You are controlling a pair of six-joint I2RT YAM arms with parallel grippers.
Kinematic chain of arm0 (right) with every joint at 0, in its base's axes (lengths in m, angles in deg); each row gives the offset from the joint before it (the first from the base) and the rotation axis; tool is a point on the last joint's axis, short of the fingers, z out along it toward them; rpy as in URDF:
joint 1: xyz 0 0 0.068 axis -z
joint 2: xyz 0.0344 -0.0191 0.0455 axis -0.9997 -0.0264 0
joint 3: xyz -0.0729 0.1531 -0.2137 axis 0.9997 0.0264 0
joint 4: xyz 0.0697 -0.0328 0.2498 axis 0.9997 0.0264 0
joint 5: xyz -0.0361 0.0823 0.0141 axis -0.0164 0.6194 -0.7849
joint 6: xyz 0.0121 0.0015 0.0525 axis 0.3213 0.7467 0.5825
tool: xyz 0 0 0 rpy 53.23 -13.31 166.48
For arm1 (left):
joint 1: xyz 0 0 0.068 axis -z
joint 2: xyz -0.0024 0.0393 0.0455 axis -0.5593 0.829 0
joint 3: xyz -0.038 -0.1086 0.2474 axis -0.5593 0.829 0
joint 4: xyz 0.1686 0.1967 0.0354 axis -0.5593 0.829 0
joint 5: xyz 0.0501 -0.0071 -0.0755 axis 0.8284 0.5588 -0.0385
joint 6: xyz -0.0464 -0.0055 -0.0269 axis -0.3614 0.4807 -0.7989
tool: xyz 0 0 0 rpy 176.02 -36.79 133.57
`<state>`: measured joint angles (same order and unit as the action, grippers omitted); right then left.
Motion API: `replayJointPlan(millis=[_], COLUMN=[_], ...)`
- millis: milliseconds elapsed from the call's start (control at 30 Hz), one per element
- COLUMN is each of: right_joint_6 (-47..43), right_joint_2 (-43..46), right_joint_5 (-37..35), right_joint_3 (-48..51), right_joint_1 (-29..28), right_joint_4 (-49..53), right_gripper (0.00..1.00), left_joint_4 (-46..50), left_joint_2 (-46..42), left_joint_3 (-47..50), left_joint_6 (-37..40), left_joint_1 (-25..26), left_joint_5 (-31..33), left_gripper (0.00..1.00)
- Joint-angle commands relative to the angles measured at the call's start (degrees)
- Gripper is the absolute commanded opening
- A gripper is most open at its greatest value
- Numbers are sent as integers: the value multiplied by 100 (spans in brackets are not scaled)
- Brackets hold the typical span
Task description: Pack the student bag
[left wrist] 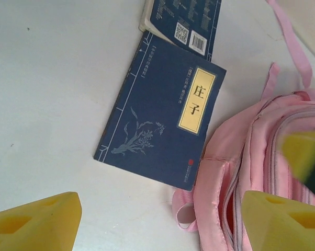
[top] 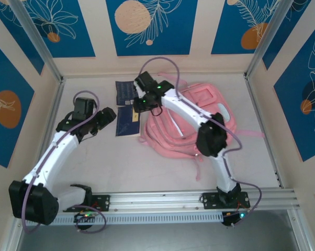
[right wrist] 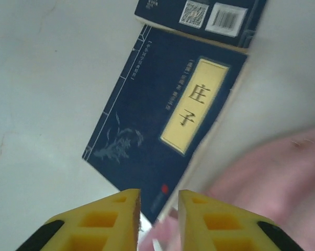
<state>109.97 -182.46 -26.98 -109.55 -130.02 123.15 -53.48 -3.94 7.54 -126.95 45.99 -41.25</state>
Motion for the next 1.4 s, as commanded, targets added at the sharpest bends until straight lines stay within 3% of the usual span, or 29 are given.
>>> replayJointPlan(millis=[0,367,733,900,1133,1367], right_joint_6=[403,82,-373,-351,4,986], right_joint_2=[-808,-3365,-2934,-1794,-303,149], right_joint_5=[-102,-505,-609,-359,204,361], right_joint_3=[-826,-4175,-2901,-1065,698,418], right_joint_1=[-64,-386,-1074,-1370,-1189,-535], right_joint_4=[731,2569,2791,1889,835,441], right_gripper=[21,24,23,22,21,40], left_joint_4=[326,677,772,774,453,-84], left_joint_2=[-276,-675,-568,-540,-271,981], left_joint_3=[29,64,169,269,405,26], left_joint_6=[96,303,161,103,142,-85], left_joint_1=[-85,-103,-126,-183,-228,-233], left_joint_5=[186,198,331,443,407,176], left_gripper=[80,81,81,81,81,78])
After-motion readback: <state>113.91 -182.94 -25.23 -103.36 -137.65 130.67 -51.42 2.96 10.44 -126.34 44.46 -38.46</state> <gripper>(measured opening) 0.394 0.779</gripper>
